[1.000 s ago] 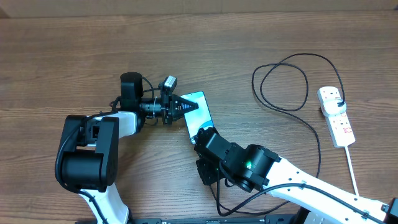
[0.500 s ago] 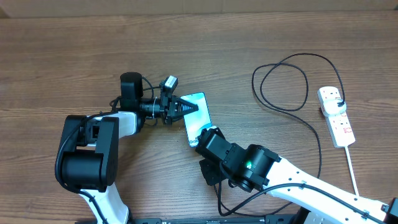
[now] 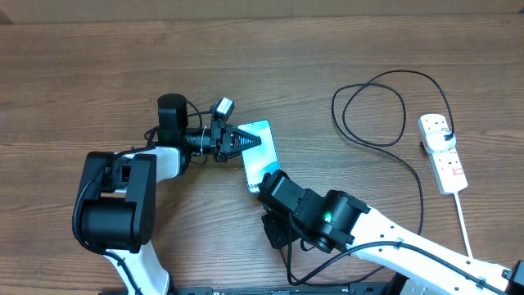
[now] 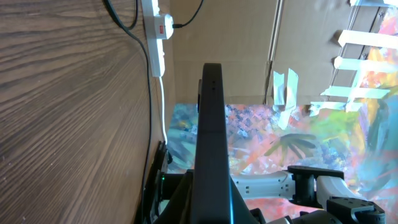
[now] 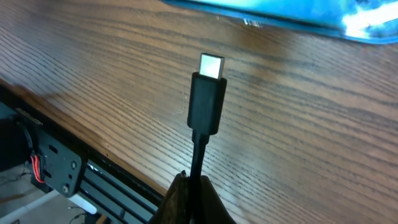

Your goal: Plug charger to phone and switch on socket

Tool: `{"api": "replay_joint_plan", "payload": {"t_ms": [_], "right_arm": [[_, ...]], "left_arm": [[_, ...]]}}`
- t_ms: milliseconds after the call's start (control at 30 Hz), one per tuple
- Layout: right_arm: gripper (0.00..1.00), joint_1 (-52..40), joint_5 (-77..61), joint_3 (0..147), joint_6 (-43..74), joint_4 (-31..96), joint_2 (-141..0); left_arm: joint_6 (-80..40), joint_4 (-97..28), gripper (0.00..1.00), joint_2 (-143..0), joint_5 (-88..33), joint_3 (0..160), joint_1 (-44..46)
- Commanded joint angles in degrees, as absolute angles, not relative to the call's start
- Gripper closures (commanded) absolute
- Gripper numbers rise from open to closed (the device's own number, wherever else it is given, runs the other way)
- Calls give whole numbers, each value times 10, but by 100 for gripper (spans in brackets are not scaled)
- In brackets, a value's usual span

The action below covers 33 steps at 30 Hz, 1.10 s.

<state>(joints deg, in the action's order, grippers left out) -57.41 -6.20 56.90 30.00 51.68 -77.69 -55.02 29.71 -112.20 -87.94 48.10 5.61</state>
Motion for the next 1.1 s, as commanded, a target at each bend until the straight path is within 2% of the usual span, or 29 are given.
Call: {"api": "replay_joint_plan", "payload": {"t_ms": [0,600,1067], "right_arm": [[96,-571,-69,585,302,524,-778],[96,-534,-63,585,303,516,-778],[96,-532,-78,585,302,482,-778]], "left_arm": [[-537,302,96,-1125,-906,494,57],[-533,327,96,-1125,-906,494,56],[-700,502,96,-1125,-905,494,34]]}}
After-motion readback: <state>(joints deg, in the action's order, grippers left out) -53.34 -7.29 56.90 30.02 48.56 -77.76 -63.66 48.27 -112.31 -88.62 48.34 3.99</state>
